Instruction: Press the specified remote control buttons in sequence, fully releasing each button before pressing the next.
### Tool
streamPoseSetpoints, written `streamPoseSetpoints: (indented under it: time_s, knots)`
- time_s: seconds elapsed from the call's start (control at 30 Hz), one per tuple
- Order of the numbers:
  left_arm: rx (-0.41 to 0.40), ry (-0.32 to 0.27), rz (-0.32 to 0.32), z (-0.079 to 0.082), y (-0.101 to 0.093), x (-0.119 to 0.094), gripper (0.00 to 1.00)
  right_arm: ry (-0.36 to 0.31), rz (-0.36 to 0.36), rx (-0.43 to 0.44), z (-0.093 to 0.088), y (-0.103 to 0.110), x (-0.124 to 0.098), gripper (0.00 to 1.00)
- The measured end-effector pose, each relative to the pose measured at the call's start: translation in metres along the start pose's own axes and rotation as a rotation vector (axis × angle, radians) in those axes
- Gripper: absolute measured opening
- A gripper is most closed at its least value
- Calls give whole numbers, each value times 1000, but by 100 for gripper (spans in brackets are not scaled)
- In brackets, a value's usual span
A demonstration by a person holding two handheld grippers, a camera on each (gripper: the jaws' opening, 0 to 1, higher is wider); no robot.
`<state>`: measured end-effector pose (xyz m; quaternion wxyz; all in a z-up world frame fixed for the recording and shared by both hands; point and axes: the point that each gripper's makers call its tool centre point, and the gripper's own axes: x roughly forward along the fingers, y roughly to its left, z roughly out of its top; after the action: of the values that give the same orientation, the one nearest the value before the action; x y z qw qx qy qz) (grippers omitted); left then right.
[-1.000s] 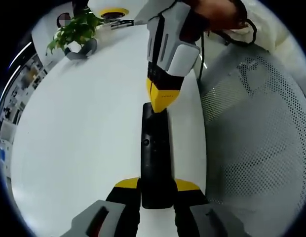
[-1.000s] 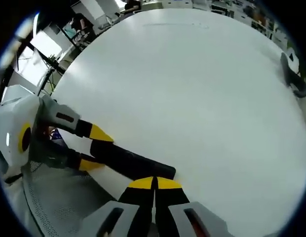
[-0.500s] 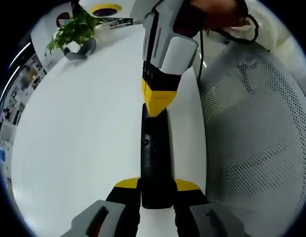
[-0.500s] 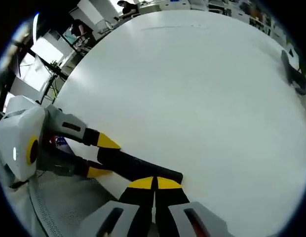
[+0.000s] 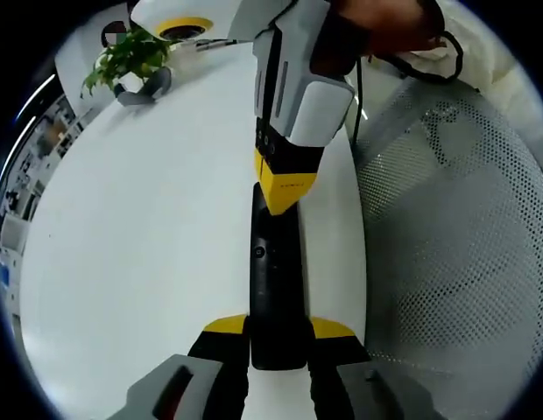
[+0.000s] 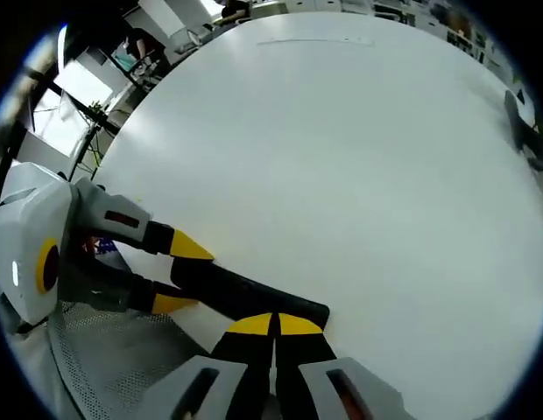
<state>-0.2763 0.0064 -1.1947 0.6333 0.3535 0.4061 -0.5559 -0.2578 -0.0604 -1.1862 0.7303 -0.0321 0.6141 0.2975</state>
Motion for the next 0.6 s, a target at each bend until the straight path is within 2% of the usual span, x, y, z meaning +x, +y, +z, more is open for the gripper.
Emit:
streamPoseSetpoints:
  time_s: [0.6]
  knots:
    - [6,7,-5,0,0,0,24,-4,41,57,0,0,0,0]
